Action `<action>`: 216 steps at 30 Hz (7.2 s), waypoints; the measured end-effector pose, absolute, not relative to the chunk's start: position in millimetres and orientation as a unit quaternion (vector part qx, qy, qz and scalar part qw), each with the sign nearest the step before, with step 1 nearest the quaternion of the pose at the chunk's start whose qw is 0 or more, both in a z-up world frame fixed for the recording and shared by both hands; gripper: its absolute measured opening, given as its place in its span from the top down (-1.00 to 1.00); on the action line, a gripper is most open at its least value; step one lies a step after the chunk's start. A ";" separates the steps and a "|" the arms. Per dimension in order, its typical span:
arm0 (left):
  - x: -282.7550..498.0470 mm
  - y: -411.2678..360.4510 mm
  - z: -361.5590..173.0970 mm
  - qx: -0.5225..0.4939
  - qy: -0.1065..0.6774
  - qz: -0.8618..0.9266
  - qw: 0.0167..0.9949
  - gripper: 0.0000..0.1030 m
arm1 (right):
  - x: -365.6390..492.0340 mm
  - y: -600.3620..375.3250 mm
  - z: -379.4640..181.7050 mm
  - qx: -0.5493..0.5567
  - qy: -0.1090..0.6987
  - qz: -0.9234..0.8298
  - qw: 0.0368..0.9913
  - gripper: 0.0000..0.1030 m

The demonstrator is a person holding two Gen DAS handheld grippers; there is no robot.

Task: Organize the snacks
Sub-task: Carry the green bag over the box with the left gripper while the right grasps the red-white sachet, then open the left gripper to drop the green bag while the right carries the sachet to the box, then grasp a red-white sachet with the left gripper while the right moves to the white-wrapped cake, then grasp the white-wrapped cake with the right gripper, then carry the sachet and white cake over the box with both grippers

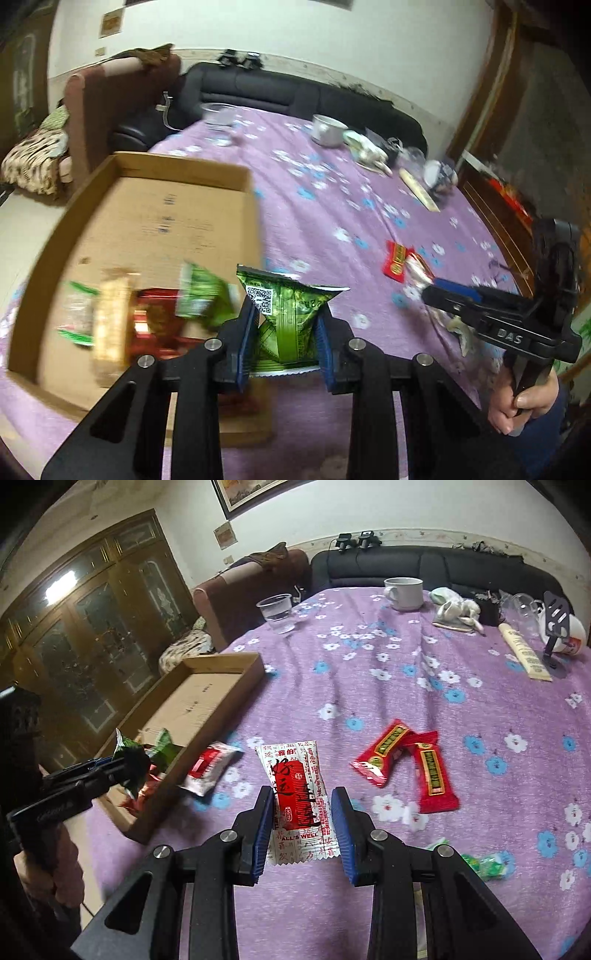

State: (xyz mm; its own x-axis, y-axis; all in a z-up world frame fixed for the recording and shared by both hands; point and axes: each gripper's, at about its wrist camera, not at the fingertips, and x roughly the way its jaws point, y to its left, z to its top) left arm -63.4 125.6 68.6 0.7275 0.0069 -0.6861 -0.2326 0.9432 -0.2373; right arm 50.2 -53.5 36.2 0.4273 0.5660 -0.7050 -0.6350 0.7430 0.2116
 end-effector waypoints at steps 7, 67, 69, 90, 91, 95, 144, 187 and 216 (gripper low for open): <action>-84.2 175.7 60.8 -0.182 0.353 0.121 0.910 0.48 | 32.7 -25.0 45.1 -0.014 0.419 0.398 0.816 0.37; -107.5 193.6 63.8 -0.161 0.333 0.146 0.918 0.47 | 52.5 47.9 -5.1 -0.117 0.498 0.324 0.796 0.52; -104.6 194.3 61.7 -0.160 0.337 0.150 0.916 0.47 | 49.8 27.9 -0.6 -0.107 0.491 0.306 0.809 0.52; -96.4 161.7 81.0 -0.159 0.339 0.150 0.915 -0.04 | 71.4 -146.9 38.6 0.078 0.450 0.246 0.855 0.20; -94.5 153.6 83.9 -0.157 0.339 0.139 0.917 -0.04 | 73.7 -152.8 37.2 0.086 0.453 0.242 0.854 0.20; -80.4 121.2 87.7 -0.157 0.359 0.080 0.916 -0.04 | 76.7 -174.6 29.6 0.099 0.463 0.225 0.852 0.19; 8.7 0.7 10.4 -0.031 0.449 -0.004 0.893 0.39 | 36.3 -131.3 18.6 -0.023 0.410 0.285 0.866 0.51; -59.9 93.0 60.4 -0.100 0.345 0.031 0.933 0.49 | 0.4 -35.0 52.0 -0.022 0.415 0.308 0.856 0.52; -86.4 220.9 22.4 -0.169 0.349 0.161 0.908 0.48 | 7.3 159.2 10.7 -0.088 0.441 0.371 0.813 0.52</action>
